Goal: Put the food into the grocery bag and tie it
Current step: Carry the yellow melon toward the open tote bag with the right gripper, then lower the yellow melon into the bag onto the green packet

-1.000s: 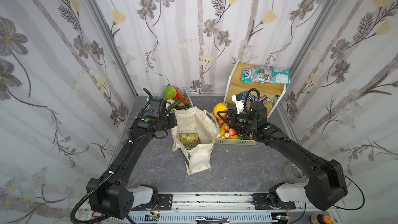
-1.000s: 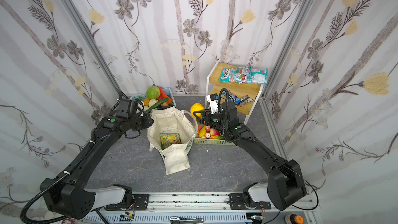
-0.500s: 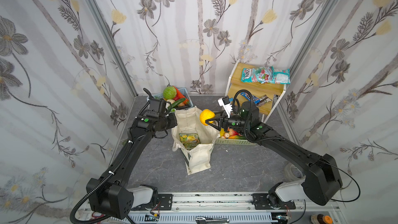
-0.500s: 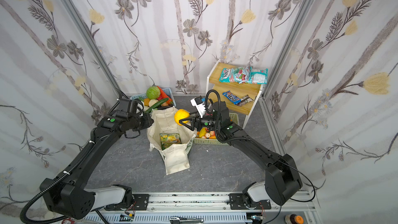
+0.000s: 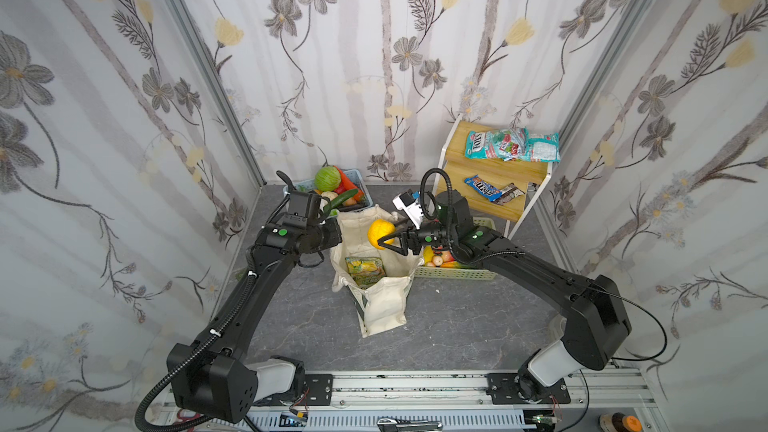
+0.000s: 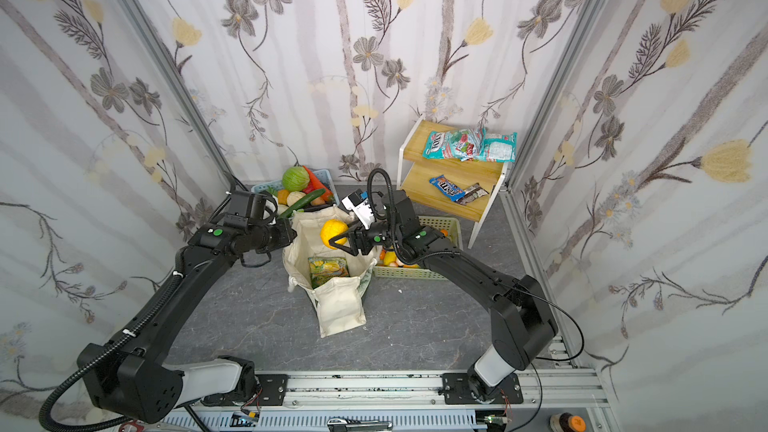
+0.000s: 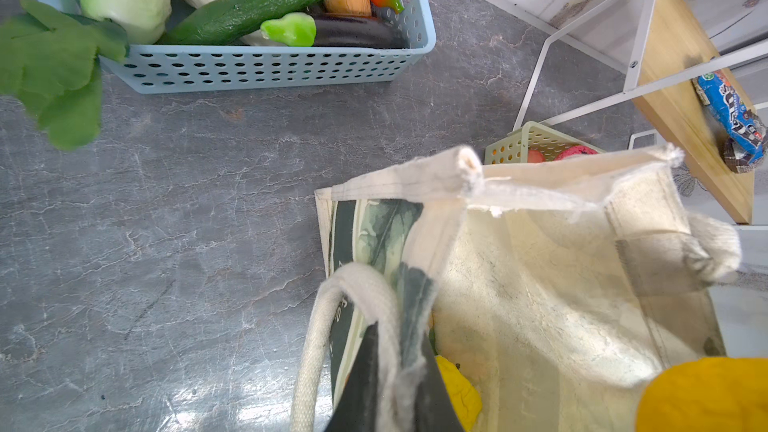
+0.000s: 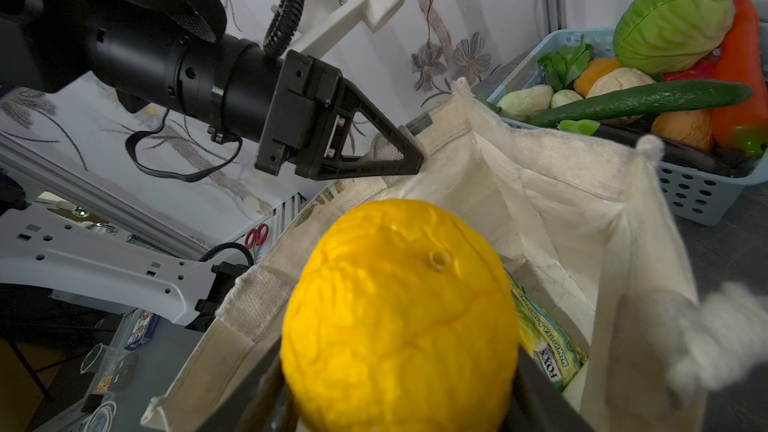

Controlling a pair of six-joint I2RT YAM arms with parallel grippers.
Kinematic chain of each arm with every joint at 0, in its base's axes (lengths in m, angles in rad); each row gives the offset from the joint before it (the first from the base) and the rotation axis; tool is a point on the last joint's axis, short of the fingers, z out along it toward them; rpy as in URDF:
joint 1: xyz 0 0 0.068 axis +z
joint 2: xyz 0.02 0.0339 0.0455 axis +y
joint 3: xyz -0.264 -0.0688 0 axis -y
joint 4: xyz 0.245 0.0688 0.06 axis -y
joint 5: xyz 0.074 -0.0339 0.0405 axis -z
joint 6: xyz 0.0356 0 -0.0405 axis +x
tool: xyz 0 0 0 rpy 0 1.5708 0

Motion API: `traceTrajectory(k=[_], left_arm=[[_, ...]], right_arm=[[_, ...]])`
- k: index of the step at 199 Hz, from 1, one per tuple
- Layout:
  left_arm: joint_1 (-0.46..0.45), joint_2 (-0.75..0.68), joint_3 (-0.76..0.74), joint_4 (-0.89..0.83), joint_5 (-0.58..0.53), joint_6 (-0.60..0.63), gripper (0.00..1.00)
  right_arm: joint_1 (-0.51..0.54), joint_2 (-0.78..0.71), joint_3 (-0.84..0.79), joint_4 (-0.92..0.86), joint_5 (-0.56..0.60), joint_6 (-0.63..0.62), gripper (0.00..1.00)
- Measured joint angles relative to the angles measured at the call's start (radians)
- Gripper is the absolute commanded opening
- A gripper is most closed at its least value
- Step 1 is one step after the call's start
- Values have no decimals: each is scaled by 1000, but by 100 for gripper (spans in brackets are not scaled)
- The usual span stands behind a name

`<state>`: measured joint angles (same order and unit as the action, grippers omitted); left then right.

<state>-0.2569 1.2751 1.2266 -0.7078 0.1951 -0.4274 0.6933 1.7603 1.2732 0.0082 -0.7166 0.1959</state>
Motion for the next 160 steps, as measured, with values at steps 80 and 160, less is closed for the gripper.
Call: traceTrajectory(k=[80,160], left_arm=[[0,-7,-8,2,0,-3,0],[0,-7,-14,9,1,-3,0]], right_arm=[[83,174,163,-190,130,-59,63],[123,358,289,-303,268,-43,63]])
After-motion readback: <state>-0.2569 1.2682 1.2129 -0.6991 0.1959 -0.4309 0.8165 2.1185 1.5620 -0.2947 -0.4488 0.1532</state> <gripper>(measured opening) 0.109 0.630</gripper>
